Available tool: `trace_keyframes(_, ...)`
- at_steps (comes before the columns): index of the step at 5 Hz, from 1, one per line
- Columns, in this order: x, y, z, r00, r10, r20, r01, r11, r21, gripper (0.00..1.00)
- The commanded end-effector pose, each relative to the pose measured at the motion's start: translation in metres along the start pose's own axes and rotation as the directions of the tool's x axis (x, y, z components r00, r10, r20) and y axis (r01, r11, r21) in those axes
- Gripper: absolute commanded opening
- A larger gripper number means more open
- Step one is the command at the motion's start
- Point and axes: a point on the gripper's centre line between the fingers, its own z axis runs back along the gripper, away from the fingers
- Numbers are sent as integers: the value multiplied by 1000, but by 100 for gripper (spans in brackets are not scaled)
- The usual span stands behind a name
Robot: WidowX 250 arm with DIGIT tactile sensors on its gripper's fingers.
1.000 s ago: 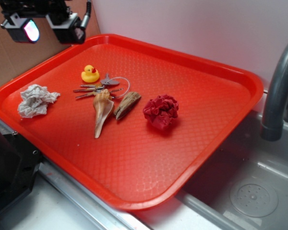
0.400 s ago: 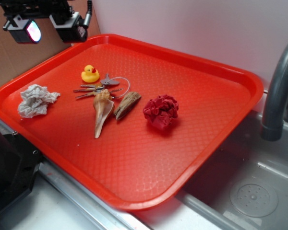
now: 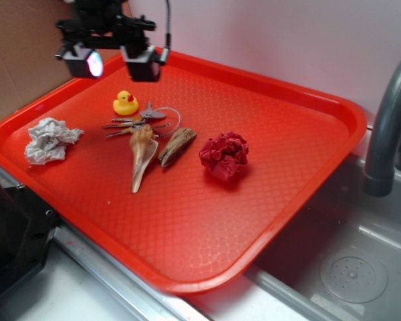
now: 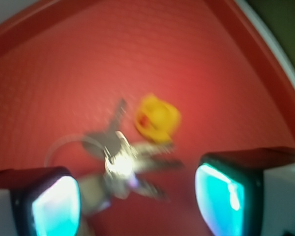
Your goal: Grab the yellow duck.
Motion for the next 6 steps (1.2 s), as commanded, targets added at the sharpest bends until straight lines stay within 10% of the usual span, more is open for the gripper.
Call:
trace_keyframes(1, 41, 11, -32, 999, 53, -7, -52, 998, 42, 100)
trace_keyframes(2, 47, 21, -49, 996, 81, -39, -78, 994, 73, 100)
trace_keyframes(3, 48, 28, -71, 990, 121, -79, -113, 989, 97, 19)
trace_keyframes(4, 40, 23, -60, 988, 136, -75, -130, 988, 79, 0)
trace_keyframes(6, 14, 18, 21, 989, 136, 65, -135, 991, -18, 0)
